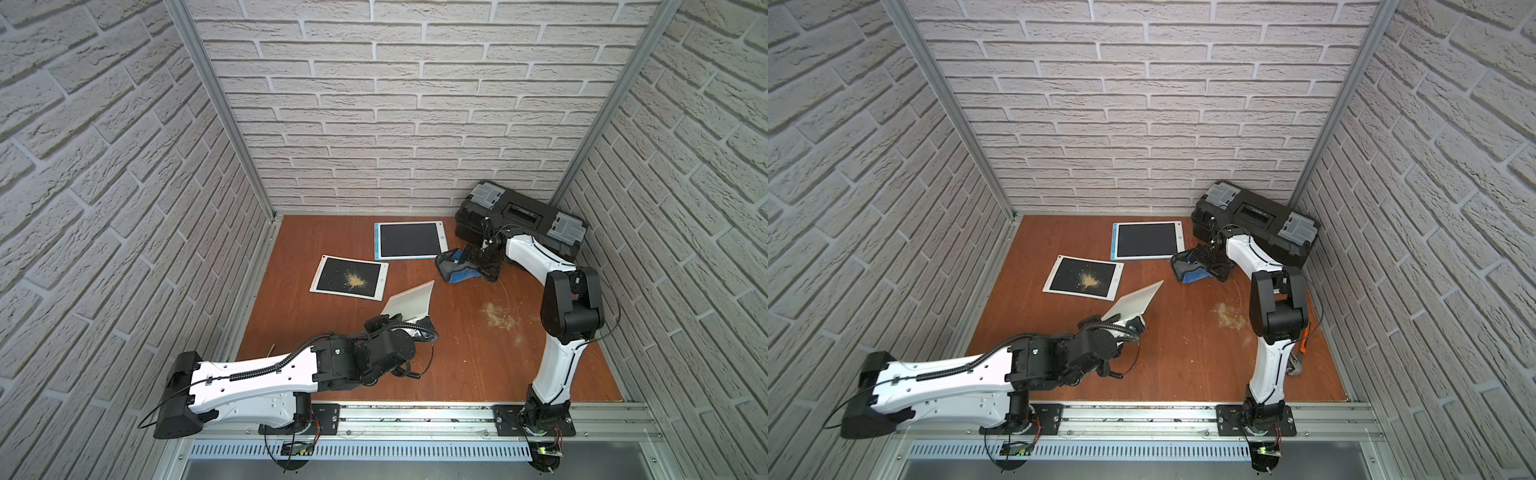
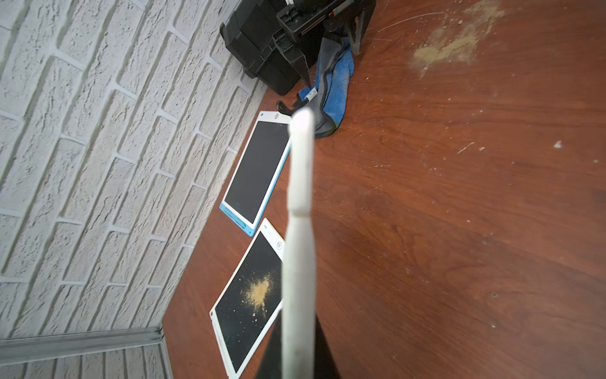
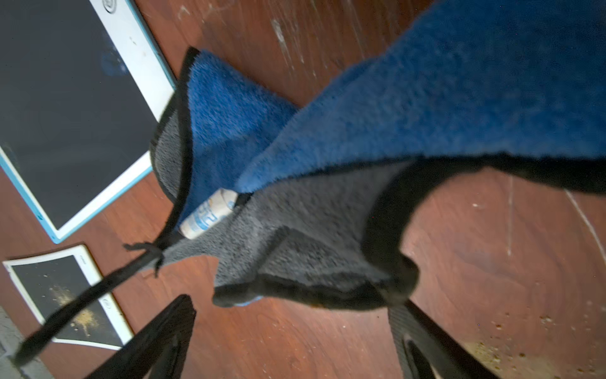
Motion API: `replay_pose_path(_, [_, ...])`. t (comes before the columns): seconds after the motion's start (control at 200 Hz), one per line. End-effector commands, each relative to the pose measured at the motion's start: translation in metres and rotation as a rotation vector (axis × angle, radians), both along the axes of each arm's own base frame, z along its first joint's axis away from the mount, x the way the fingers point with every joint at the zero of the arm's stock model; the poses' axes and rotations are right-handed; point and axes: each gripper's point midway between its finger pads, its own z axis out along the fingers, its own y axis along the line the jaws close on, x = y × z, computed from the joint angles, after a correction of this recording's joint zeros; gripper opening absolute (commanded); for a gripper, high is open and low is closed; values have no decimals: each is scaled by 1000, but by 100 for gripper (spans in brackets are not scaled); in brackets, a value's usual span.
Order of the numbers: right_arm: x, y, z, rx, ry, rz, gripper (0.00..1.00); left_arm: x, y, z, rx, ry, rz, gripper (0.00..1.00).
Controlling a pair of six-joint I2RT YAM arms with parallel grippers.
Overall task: Wipe the drawing tablet
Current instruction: Pick up the cleaning item at the center of the board.
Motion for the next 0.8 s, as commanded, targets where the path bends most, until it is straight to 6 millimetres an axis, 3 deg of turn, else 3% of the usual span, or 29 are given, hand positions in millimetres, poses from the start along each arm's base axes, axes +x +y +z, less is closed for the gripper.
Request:
replay_pose_path(0.0, [8,8,-14,62,63,-54,94,5,4,17,-51,-59,41,0])
replay_pose_path(0.12, [23,17,-25,118,82,-88,93,3,10,16,-64,-49,39,0])
replay_pose_path(0.345, [42,9,-30,79,126,-172,93,0,16,23,-104,-47,28,0])
replay_pose_path(0.55, [35,-10,-41,-43,273,-268,91,1,16,17,-85,-35,35,0])
replay_pose_path(0.73, [32,-20,-46,-125,288,-285,88,1,15,16,-79,-30,42,0])
replay_pose_path(0.795, [29,-21,-51,-147,298,-265,81,1,16,17,-82,-28,45,0])
